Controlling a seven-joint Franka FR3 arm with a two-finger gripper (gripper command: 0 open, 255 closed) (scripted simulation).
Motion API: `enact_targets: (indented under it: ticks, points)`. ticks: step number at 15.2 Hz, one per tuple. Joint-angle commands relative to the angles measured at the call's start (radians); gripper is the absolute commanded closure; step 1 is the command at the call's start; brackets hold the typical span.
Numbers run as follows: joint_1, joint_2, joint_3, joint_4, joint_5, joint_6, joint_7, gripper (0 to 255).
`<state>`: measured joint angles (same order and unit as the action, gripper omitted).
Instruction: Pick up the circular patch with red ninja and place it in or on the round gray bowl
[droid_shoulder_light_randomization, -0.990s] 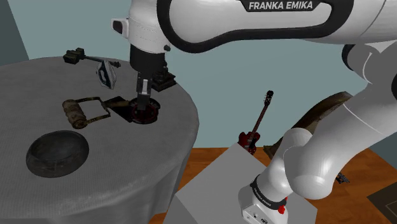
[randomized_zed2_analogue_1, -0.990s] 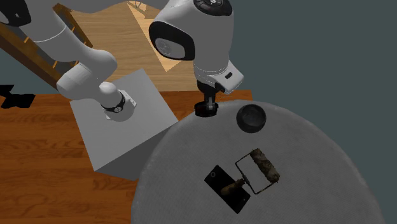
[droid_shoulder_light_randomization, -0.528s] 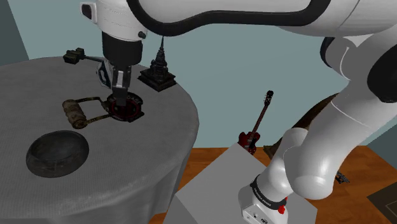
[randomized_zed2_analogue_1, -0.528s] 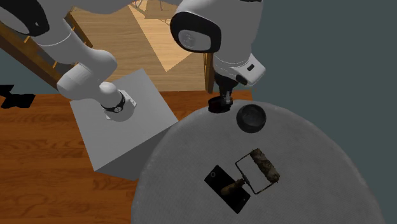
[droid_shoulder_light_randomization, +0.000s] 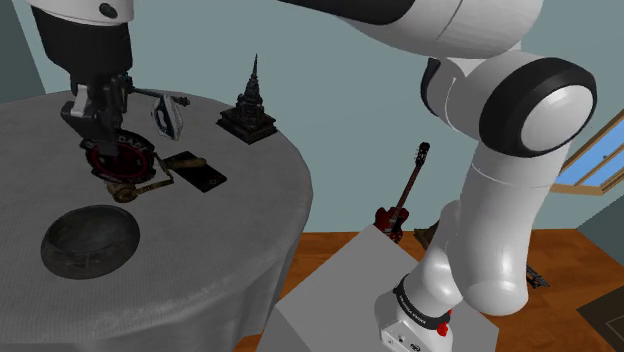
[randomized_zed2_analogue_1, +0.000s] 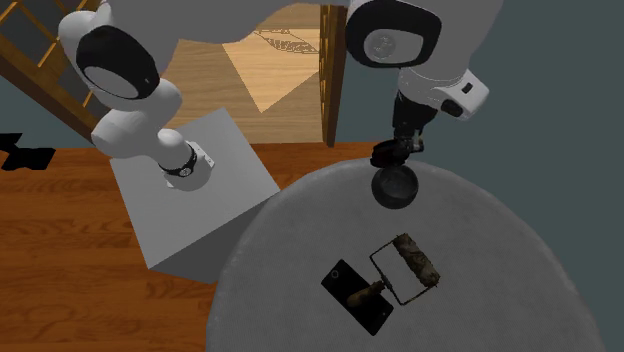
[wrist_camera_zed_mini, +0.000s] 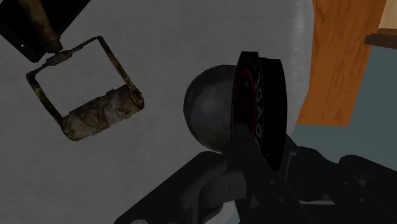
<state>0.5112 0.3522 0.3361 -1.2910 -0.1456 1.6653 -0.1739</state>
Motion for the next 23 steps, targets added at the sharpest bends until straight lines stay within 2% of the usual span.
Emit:
enact_targets:
  ticks: [1,2,3,6,10,23]
  points:
    - [0.049,0.125,0.001,0.197,-0.039,-0.077,0.024,255]
    - [0.079,0.196,-0.003,0.315,-0.059,-0.126,0.03,255]
    - [0.164,0.39,-0.019,0.659,-0.105,-0.271,0.024,255]
    - [0.134,0.32,-0.019,0.492,-0.084,-0.177,0.035,255]
    - [0.109,0.277,-0.014,0.36,-0.075,-0.091,0.043,255]
    - [0.071,0.229,-0.011,0.103,-0.068,0.115,0.061,255]
